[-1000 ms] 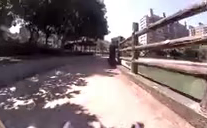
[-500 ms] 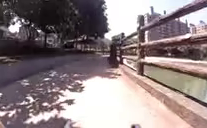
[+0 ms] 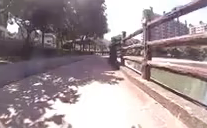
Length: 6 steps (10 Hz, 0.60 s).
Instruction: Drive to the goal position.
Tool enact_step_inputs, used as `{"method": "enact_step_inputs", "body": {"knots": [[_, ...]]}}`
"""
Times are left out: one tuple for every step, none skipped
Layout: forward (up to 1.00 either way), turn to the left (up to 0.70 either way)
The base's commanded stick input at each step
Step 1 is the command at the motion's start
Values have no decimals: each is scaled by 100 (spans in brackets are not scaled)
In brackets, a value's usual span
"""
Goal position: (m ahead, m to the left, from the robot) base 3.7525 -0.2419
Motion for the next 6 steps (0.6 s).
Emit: {"method": "enact_step_inputs", "body": {"knots": [[70,0],[70,0],[70,0],[70,-16],[70,-30],[70,-16]]}}
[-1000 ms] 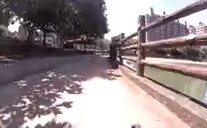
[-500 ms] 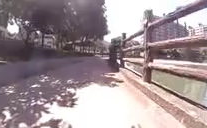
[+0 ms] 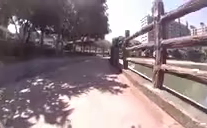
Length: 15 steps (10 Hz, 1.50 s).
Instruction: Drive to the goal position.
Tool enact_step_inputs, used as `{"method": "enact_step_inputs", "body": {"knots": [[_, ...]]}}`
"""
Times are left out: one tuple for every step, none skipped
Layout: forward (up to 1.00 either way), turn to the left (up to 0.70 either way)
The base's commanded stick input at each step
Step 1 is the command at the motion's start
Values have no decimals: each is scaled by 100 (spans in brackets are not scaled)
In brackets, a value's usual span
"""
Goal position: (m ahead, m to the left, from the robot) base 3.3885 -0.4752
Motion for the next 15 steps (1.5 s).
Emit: {"method": "enact_step_inputs", "body": {"knots": [[70,-2],[70,0],[70,0],[70,0],[70,0],[70,0],[70,0],[70,0],[70,0],[70,0],[70,0],[70,0],[70,0],[70,0],[70,0]]}}
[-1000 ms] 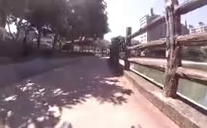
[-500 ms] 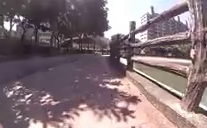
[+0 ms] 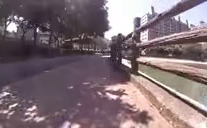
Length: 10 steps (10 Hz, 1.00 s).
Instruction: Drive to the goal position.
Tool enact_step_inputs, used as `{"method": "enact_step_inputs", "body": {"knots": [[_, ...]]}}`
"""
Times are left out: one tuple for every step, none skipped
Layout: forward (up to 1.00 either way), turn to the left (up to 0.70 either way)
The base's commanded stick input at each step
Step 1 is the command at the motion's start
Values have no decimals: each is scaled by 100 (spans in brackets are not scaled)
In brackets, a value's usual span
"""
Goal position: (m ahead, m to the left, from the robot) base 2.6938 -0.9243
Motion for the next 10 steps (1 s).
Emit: {"method": "enact_step_inputs", "body": {"knots": [[70,0],[70,0],[70,0],[70,0],[70,0],[70,0],[70,0],[70,0],[70,0],[70,0]]}}
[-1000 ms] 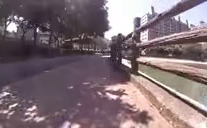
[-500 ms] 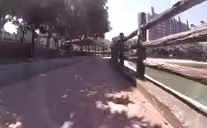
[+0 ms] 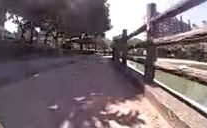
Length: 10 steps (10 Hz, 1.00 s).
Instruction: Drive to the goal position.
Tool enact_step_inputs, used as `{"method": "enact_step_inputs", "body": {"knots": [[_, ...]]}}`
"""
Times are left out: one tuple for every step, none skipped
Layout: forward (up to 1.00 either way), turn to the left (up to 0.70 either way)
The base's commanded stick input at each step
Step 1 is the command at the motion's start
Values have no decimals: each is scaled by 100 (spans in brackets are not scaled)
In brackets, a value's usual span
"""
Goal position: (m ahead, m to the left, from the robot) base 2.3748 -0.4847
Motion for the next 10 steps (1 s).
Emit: {"method": "enact_step_inputs", "body": {"knots": [[69,0],[69,0],[70,0],[70,0],[70,0],[70,0],[70,0],[70,-22],[70,-35],[70,-35]]}}
